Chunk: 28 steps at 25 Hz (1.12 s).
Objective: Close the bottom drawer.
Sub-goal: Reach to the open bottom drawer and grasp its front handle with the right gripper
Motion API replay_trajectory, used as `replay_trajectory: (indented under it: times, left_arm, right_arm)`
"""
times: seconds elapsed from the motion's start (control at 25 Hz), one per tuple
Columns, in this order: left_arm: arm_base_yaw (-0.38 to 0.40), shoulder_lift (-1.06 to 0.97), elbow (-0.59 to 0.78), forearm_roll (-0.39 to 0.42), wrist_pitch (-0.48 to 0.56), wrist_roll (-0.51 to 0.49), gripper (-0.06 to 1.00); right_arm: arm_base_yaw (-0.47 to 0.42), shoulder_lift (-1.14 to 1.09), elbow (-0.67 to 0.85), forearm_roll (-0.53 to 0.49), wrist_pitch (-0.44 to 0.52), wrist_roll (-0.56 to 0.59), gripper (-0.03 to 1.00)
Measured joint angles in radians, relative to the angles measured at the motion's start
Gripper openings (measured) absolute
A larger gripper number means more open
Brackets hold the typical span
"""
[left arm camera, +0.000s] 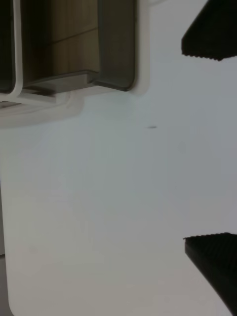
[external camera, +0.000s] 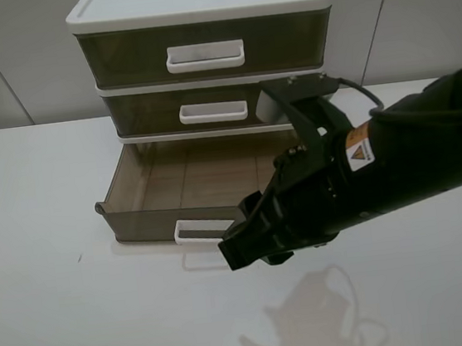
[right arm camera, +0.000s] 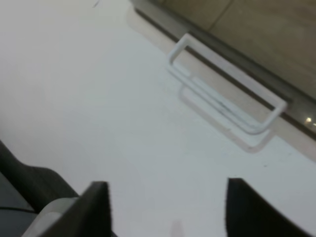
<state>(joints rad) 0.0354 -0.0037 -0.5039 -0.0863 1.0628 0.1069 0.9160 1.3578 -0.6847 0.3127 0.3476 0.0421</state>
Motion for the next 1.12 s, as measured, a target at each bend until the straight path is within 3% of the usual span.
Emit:
replay_trajectory:
  times: [0.08,0.16,0.32,0.52,0.8,1.12]
  left_arm:
    - [0.0,0.0,0.0,0.0,0.0,0.0,0.72]
    - [0.0,0.0,0.0,0.0,0.0,0.0,0.72]
    - [0.0,0.0,0.0,0.0,0.0,0.0,0.72]
    - [0.0,0.0,0.0,0.0,0.0,0.0,0.72]
    - [0.0,0.0,0.0,0.0,0.0,0.0,0.72]
    - [0.0,0.0,0.0,0.0,0.0,0.0,0.72]
  right_arm:
    - [0.043,0.028,0.041,0.0,-0.106,-0.005,0.1]
    - [0.071,0.059,0.1,0.017,-0.256,-0.012,0.05]
    - [0.089,0.103,0.193,0.087,-0.561,-0.016,0.03]
    - [0.08,0.136,0.214,0.105,-0.769,-0.019,0.02]
    - [0.023,0.223,0.214,0.096,-0.78,-0.042,0.02]
    - [0.044,0.288,0.209,0.045,-0.794,-0.042,0.02]
